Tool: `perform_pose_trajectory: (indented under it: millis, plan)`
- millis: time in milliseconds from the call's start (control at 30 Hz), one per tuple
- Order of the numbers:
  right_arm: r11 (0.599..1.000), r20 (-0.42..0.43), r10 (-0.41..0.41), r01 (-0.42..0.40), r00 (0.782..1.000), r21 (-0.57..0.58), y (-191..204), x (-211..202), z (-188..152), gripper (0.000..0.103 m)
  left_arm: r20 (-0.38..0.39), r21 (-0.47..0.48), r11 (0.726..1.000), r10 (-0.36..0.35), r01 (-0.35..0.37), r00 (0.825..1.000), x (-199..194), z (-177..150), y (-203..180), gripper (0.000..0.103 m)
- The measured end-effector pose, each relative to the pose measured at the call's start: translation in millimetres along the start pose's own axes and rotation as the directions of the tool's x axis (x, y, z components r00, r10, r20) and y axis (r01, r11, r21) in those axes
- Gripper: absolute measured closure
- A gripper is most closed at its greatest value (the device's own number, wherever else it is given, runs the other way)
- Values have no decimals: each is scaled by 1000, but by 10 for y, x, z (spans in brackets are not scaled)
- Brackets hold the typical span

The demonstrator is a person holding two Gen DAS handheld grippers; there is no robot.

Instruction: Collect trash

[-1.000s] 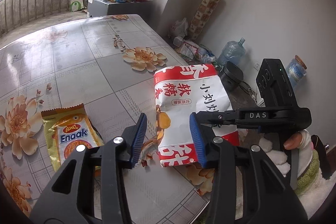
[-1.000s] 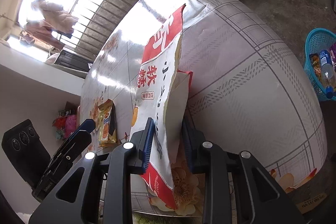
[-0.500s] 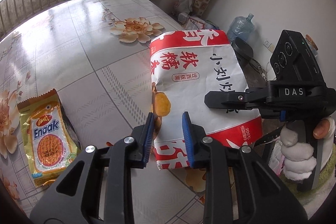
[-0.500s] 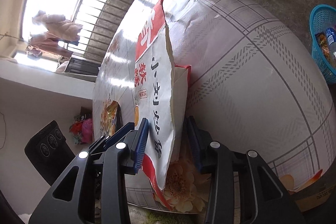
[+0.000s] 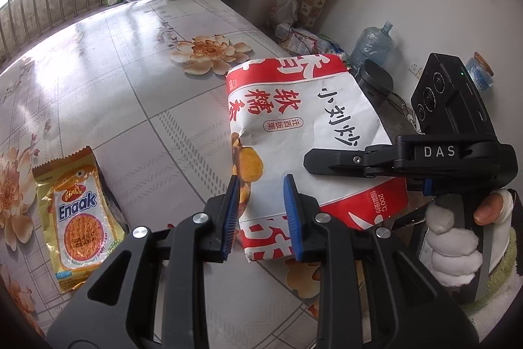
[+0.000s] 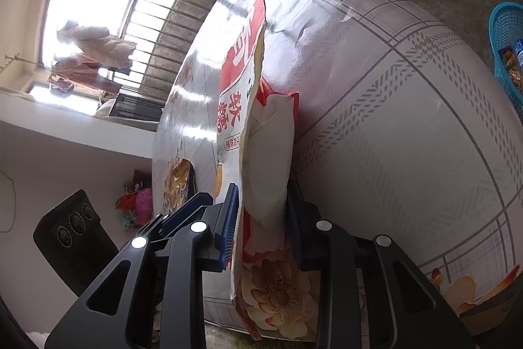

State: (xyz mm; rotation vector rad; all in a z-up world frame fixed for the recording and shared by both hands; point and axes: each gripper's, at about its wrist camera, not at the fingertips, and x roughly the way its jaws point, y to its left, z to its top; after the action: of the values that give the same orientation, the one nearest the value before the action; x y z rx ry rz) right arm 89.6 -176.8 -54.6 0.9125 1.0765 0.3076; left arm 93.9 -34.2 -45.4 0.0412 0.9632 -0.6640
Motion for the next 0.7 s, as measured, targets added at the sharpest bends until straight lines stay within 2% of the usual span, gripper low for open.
perform_pose_trajectory:
  millis: [100,200,433,700]
  plan:
    - [1000,13,-3,3,1000,2,-27,-49,10,75,30,11,1000,7,-7,1000,-140,-31,23,77]
    - [1000,30,-8,7,1000,12,-56,-90,23,75,63,17,999,29,-30,998,-309,-82,95,68]
    - [999,61,1,-3,998,43,-155,-178,33,75,88,14,990,135,-137,987,-612,-307,301,54]
    - [999,62,-3,0,998,41,-128,-174,-3,75,63,-15,970,243,-242,968,-575,-467,510,52]
